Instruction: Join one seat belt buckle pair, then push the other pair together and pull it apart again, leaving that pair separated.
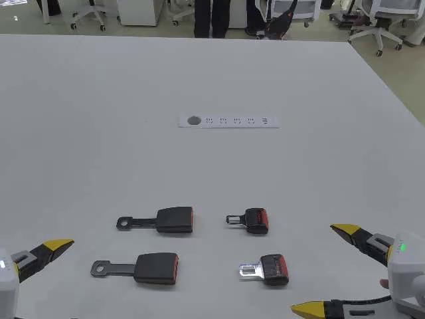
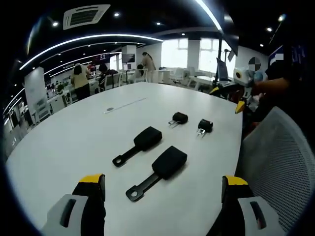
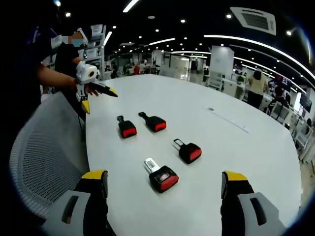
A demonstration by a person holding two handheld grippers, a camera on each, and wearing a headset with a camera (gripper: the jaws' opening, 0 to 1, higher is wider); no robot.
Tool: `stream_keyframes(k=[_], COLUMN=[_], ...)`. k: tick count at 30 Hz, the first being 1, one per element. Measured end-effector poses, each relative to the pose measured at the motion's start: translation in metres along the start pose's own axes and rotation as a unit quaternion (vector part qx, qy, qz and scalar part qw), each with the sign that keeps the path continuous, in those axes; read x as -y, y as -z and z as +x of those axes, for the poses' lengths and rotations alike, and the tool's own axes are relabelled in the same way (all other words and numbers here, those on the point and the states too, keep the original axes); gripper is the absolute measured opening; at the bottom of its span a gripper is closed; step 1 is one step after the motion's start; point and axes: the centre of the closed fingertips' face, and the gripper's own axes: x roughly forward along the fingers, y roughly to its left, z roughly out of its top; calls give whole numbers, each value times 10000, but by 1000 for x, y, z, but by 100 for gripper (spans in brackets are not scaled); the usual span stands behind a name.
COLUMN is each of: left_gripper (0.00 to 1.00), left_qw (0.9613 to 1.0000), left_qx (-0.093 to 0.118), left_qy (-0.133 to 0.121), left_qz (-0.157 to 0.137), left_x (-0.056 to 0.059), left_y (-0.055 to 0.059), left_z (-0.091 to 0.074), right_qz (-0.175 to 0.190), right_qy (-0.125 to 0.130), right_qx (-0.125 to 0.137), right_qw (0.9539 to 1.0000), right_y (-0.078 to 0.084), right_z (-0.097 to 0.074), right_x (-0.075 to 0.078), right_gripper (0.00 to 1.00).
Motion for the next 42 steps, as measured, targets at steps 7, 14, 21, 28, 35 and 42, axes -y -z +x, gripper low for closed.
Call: stream_keyframes(k=[7,14,21,28,35,42], left_gripper=[100,100,100,100,100,100], left_qw=[10000,10000,10000,10000,10000,10000], left_qx=[14,16,7,26,12,21], left_qy=[17,25,22,9,20,19], left_qz=[-16,-23,-28,-31,-21,-19], left_x=[-2,-4,-6,-11,-5,1], left_y=[3,5,8,12,9,3], left_z=[1,-1,-2,-2,0,0], right_qz=[3,-2,-5,-24,-38,-40], right_qy=[-17,-7,-20,-32,-19,-33], right_qx=[-21,-19,-14,-19,-20,-26], right_qw=[10000,10000,10000,10000,10000,10000], right_y=[1,1,2,1,2,2], right_z=[-1,-2,-1,-1,-2,-3], right_x=[-3,-3,-2,-1,0,-2], right_gripper=[97,97,97,97,97,96])
